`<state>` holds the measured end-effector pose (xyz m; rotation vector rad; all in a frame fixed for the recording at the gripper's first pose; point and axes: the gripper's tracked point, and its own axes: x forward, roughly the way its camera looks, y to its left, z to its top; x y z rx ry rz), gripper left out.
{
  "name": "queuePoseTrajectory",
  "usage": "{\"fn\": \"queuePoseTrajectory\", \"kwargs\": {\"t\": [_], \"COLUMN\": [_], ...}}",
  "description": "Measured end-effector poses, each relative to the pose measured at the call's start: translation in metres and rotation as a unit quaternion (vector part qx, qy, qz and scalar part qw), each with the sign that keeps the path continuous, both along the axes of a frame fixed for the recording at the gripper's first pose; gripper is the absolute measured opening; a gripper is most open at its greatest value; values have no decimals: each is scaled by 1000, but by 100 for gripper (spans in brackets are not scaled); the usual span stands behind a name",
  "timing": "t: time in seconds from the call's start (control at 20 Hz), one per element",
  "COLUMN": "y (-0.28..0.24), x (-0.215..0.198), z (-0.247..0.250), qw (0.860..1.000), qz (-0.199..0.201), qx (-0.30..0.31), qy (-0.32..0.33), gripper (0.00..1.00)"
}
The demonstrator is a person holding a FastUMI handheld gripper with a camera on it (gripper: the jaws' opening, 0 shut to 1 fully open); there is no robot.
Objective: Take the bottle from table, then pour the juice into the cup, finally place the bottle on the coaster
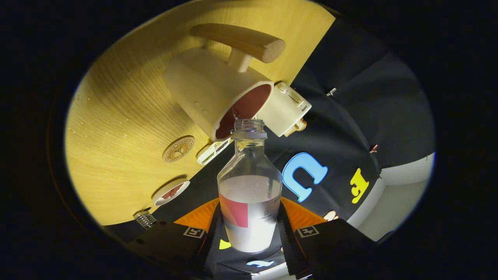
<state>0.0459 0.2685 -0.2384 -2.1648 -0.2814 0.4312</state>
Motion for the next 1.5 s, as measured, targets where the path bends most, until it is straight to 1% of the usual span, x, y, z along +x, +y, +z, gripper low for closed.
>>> {"fn": "queuePoseTrajectory", "kwargs": {"t": [0.3, 0.45, 0.75, 1.5], "y": [12, 20, 33, 19], "x": [4, 2, -7, 3], "z": [3, 2, -3, -7], "qw": [999, 998, 997, 999], "qz": [23, 40, 58, 37], "qx": [-22, -36, -41, -36], "qy": [-19, -18, -11, 0], "gripper": [70, 70, 70, 70]}}
